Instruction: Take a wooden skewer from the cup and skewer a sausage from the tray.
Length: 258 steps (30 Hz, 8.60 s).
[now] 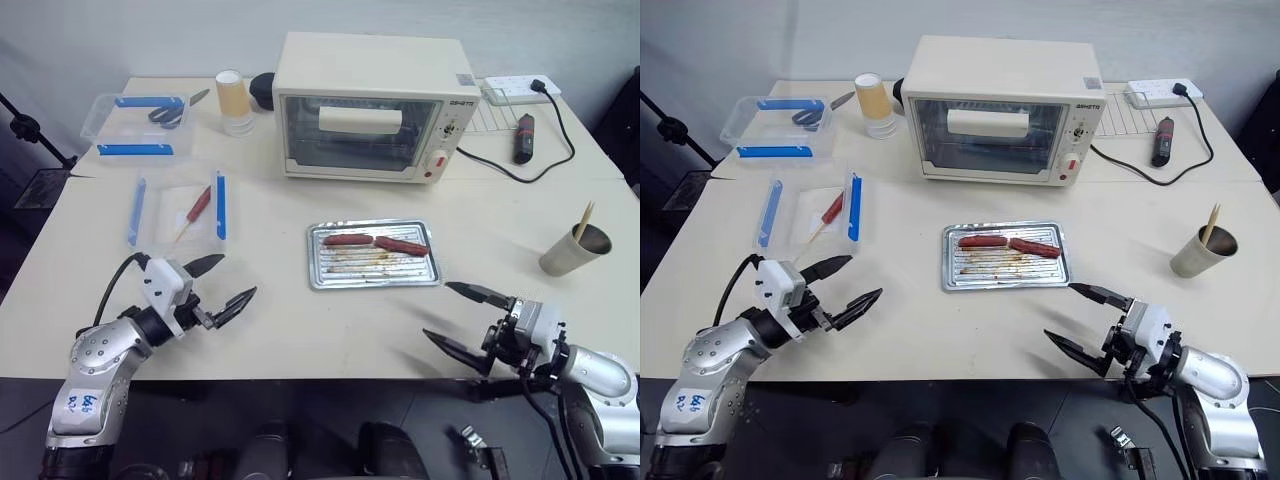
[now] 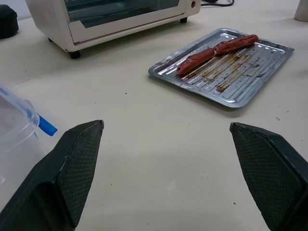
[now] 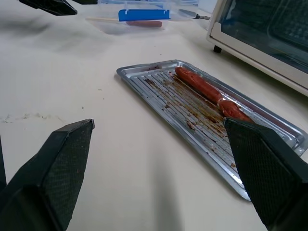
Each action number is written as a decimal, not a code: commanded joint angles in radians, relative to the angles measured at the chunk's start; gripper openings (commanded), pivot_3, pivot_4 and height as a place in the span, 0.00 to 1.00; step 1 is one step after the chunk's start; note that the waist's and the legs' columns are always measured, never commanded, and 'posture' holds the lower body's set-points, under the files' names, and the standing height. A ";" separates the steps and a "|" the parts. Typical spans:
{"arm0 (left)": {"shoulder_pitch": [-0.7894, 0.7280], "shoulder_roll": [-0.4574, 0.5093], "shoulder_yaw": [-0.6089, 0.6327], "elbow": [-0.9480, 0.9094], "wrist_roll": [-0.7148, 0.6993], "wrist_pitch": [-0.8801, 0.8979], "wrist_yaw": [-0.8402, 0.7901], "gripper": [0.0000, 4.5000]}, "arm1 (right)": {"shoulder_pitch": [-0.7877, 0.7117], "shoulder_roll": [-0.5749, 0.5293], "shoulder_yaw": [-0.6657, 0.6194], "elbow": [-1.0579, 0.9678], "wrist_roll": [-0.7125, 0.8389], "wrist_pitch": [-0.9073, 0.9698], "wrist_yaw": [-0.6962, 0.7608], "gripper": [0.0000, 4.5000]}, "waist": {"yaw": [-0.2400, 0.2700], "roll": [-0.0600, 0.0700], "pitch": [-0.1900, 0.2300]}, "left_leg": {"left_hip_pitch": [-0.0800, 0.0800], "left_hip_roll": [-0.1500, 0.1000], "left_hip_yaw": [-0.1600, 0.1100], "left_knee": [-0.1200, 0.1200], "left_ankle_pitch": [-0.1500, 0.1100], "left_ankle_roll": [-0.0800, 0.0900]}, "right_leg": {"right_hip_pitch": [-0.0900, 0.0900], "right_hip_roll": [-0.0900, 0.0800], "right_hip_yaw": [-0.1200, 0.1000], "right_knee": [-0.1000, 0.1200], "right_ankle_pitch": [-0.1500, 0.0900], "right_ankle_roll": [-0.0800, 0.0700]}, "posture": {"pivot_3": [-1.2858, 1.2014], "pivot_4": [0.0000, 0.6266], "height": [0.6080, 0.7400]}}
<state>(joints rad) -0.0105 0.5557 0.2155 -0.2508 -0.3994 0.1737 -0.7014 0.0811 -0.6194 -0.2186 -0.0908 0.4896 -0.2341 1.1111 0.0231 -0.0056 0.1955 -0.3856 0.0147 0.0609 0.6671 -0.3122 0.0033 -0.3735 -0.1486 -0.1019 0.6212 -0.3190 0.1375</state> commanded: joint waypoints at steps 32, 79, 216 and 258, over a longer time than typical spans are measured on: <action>-0.198 -0.031 -0.202 -0.020 -0.130 0.052 -0.302 0.99 | -0.429 -0.694 -0.118 0.574 -0.152 0.391 0.083 1.00 | -0.024 0.006 0.000 | 0.000 0.000 0.003 0.000 0.001 0.001 | 0.000 0.000 0.000 -0.001 0.000 0.000 | 0.52 0.24 1.00; -0.136 -0.020 -0.188 -0.101 -0.130 0.079 -0.213 1.00 | -1.084 -0.477 0.264 0.963 -0.567 0.315 0.067 0.52 | -0.024 0.007 0.000 | -0.004 -0.001 0.002 0.002 0.001 0.001 | -0.002 -0.001 -0.001 -0.001 0.000 0.000 | 0.52 0.24 1.00; -0.322 -0.167 -0.095 0.049 -0.128 -0.028 -0.105 0.00 | -0.618 -0.390 0.096 0.198 0.011 0.640 0.280 0.99 | -0.001 0.007 0.001 | -0.017 -0.001 -0.006 0.016 -0.001 0.004 | -0.005 0.000 -0.007 -0.001 0.004 0.004 | 0.52 0.24 1.00; 0.097 -0.006 0.073 -0.143 -0.176 0.036 -0.116 0.00 | -1.090 0.025 0.473 0.839 -0.518 0.419 0.107 0.45 | -0.028 0.007 0.001 | -0.014 0.000 -0.006 0.014 -0.002 0.002 | -0.004 0.000 -0.007 -0.001 0.004 0.003 | 0.52 0.24 1.00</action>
<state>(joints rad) 0.0862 0.5504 0.2909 -0.3525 -0.5650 0.2175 -0.8210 -0.9931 -0.5906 0.2703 0.7502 -0.0210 0.1986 1.2171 -0.0045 0.0018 0.1964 -0.3997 0.0146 0.0546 0.6815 -0.3139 0.0058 -0.3774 -0.1485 -0.1084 0.6201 -0.3152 0.1401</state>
